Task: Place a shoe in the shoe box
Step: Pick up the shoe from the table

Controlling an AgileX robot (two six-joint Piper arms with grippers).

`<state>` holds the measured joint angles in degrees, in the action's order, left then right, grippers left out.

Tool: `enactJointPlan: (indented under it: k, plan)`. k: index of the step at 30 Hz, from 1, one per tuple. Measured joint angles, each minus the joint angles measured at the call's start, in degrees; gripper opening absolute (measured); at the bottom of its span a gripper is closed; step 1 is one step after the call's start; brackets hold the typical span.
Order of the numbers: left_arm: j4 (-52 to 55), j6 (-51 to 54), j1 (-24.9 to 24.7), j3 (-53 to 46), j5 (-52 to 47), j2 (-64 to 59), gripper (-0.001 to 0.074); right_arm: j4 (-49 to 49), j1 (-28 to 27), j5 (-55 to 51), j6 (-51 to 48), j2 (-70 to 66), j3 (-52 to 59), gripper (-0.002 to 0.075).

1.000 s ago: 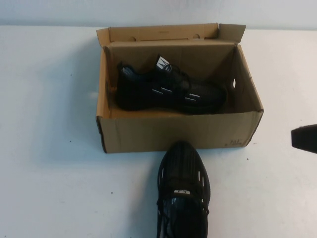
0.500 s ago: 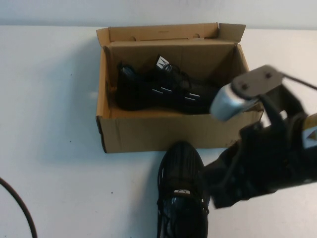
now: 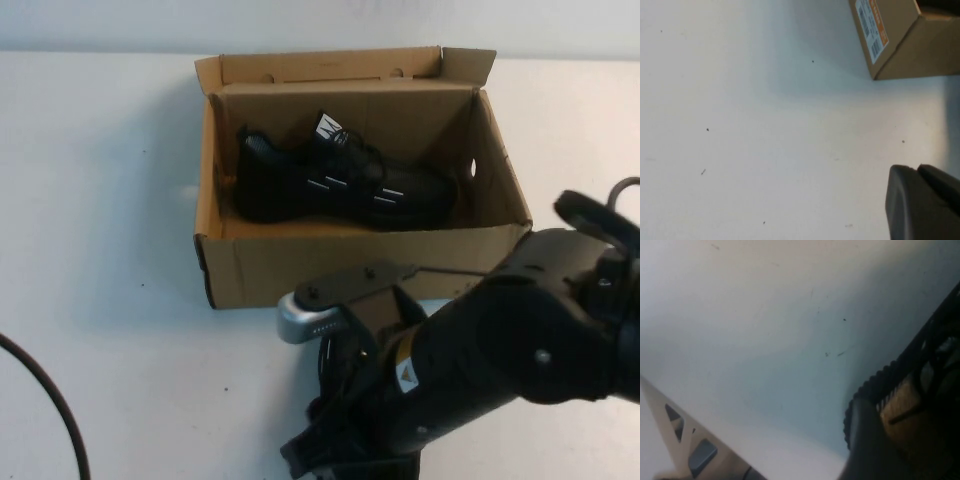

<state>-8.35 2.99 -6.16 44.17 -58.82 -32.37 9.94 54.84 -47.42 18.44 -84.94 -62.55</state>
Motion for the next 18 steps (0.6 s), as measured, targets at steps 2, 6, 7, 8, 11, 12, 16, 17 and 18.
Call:
enactJointPlan:
  k: [2,6,7,8,11,12,16,17,18]
  plan:
    - [-0.1,0.0,0.0,0.0,-0.8,0.0,-0.0004,0.0,0.0,0.7,0.4,-2.0,0.0,0.0349]
    - [-0.4,0.0,0.0,0.0,-2.0,0.0,-0.0004,0.1,0.0,2.6,0.7,-6.1,0.0,0.037]
    - [-0.5,0.0,0.0,0.0,-2.1,0.0,-0.0004,0.1,0.0,3.0,0.8,-6.9,0.0,0.0372]
    - [-0.5,0.0,0.0,0.0,-2.2,0.0,-0.0004,0.3,0.0,3.4,0.8,-7.9,0.0,0.0373]
    - [-1.5,0.0,0.0,0.0,-2.6,0.0,-0.0004,0.3,0.0,4.6,0.8,-10.4,-0.1,0.0372]
    - [-1.7,0.0,0.0,0.0,-2.7,0.0,-0.0004,0.3,0.0,5.1,0.8,-11.3,-0.1,0.0365]
    - [-2.4,0.0,0.0,0.0,-2.7,0.0,-0.0004,-0.9,0.0,5.3,0.8,-13.4,-0.2,0.0202]
    - [-2.5,0.0,0.0,0.0,-2.8,0.0,-0.0004,-1.3,0.0,5.3,0.8,-13.4,-0.2,0.013]
    - [-2.5,0.0,0.0,0.0,-2.9,0.0,-0.0004,-1.4,0.0,5.3,0.8,-13.4,-0.4,0.0083]
